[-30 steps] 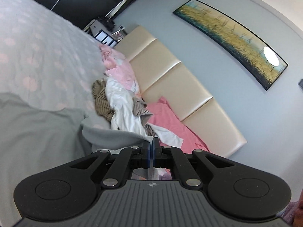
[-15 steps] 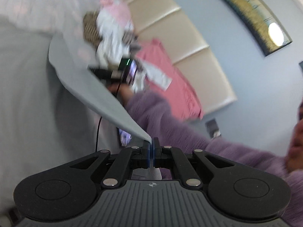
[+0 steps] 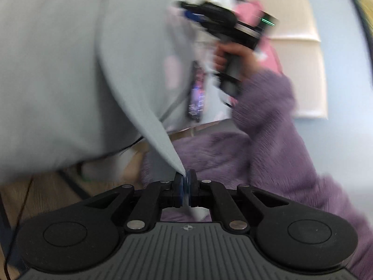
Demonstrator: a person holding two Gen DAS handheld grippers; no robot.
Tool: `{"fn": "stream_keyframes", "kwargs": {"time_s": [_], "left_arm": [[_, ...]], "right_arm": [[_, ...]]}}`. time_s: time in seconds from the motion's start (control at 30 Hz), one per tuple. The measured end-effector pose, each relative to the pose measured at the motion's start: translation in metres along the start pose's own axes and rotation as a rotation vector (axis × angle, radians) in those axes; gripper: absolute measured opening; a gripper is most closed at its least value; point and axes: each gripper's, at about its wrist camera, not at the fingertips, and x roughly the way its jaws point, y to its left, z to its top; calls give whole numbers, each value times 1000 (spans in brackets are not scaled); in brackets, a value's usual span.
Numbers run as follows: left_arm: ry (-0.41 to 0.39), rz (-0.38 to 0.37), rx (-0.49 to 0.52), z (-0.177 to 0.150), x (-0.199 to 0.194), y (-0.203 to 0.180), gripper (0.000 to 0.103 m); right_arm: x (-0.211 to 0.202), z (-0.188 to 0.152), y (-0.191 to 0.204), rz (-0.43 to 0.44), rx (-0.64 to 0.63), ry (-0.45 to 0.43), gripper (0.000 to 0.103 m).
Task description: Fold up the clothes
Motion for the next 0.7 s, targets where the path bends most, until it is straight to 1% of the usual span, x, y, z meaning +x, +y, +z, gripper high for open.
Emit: {"fn": "stream_keyframes", "kwargs": {"time_s": [0.07, 0.17, 0.23, 0.3, 0.4, 0.47, 0.53, 0.57, 0.63, 0.7], "left_arm": [[0, 27, -16, 0, -2, 14, 1], [-1, 100, -29, 0, -3, 31, 1], [11, 120, -42, 0, 0, 41, 1], [22, 101, -54, 2, 4, 48, 1], [27, 35, -45, 1, 7, 48, 1], [-4, -14, -9, 2, 3, 42, 1], [-42, -61, 25, 5, -3, 36, 1], [-70, -61, 40, 6, -7, 33, 1], [-142, 10, 49, 8, -17, 34, 1], [-188, 117, 61, 11, -25, 37, 1]], "right_arm": [[-14, -14, 7, 13, -21, 24, 35], [-36, -40, 25, 50, -68, 56, 35], [-49, -58, 36, 72, -93, 71, 35], [-60, -77, 45, 89, -108, 86, 35], [-76, -108, 55, 104, -121, 115, 35], [-88, -128, 57, 123, -102, 133, 35], [-101, -145, 57, 139, -77, 132, 35], [-106, -152, 57, 138, -67, 127, 35], [-113, -162, 56, 126, -43, 126, 35], [-114, -169, 56, 109, -20, 131, 35]]}}
